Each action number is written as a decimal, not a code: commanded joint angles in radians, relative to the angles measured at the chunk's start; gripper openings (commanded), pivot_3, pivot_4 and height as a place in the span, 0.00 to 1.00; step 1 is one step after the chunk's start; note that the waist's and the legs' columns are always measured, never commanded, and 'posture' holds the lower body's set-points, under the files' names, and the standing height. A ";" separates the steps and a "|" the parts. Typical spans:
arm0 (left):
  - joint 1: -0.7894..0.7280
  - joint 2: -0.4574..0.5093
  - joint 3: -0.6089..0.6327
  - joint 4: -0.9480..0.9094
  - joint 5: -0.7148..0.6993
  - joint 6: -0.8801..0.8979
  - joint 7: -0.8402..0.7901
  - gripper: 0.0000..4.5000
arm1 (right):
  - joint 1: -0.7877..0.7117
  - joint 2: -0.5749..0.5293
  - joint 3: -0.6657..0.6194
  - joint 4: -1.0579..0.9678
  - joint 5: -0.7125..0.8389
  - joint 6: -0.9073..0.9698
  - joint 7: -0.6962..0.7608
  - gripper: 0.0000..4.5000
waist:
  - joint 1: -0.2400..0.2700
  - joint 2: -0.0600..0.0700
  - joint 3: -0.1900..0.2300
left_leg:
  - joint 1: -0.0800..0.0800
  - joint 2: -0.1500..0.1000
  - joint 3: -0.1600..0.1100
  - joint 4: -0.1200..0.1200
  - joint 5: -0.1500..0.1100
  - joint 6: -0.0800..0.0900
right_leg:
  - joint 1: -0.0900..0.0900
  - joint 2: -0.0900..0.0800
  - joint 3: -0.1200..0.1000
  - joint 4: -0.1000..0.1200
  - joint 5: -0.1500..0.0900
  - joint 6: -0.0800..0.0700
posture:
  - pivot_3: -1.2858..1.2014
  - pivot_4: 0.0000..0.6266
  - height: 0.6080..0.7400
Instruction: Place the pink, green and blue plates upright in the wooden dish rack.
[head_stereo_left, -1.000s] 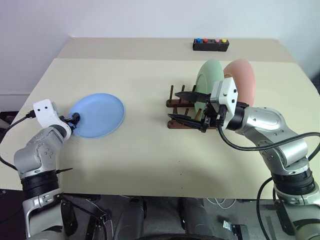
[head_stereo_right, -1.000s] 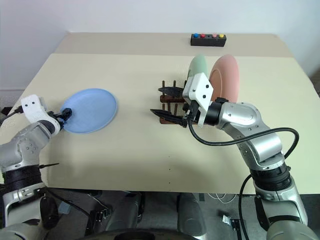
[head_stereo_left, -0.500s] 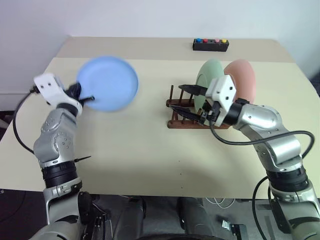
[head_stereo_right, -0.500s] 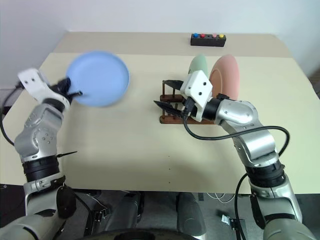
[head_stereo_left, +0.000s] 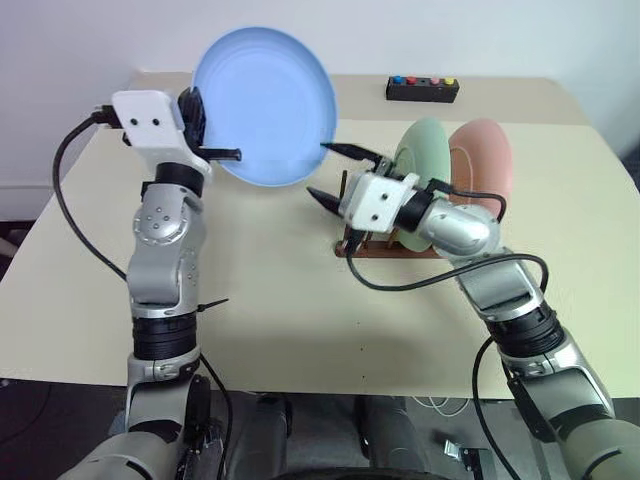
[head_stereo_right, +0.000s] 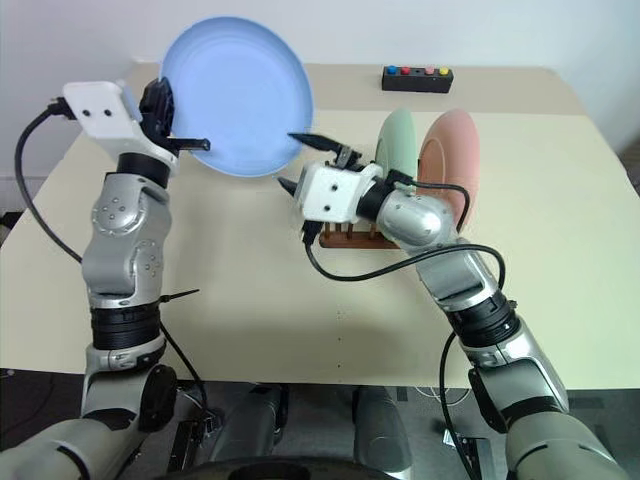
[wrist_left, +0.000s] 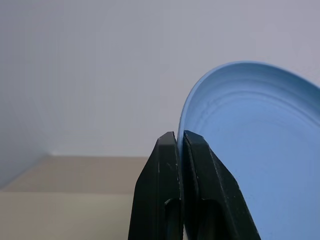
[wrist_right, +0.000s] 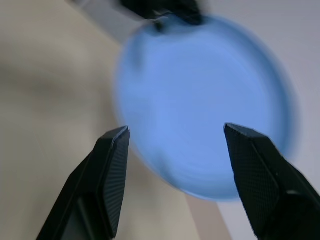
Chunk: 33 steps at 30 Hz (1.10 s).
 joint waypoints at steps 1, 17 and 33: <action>-0.026 0.001 -0.018 -0.066 0.017 0.004 0.003 0.01 | -0.016 0.017 -0.007 0.000 -0.028 -0.041 -0.003 0.68 | -0.002 0.000 0.000 | 0.000 0.000 0.000 0.000 0.000 0.000 | 0.000 0.000 0.000 0.000 0.000 0.000 | 0.52 0.24 0.96; -0.029 -0.033 -0.049 -0.158 -0.021 0.078 -0.040 0.00 | -0.051 0.053 0.002 0.110 -0.198 -0.100 -0.074 0.51 | -0.002 0.000 0.000 | 0.000 0.000 0.000 0.000 0.000 0.000 | 0.000 0.000 0.000 0.001 0.000 0.000 | 0.52 0.24 0.96; -0.058 -0.088 0.058 -0.165 -0.140 0.071 -0.015 0.41 | -0.065 0.061 -0.015 0.131 -0.267 -0.152 -0.131 0.00 | -0.002 0.000 0.000 | 0.000 0.000 0.000 0.000 0.000 0.000 | 0.000 0.000 0.000 0.001 0.000 0.000 | 0.52 0.24 0.96</action>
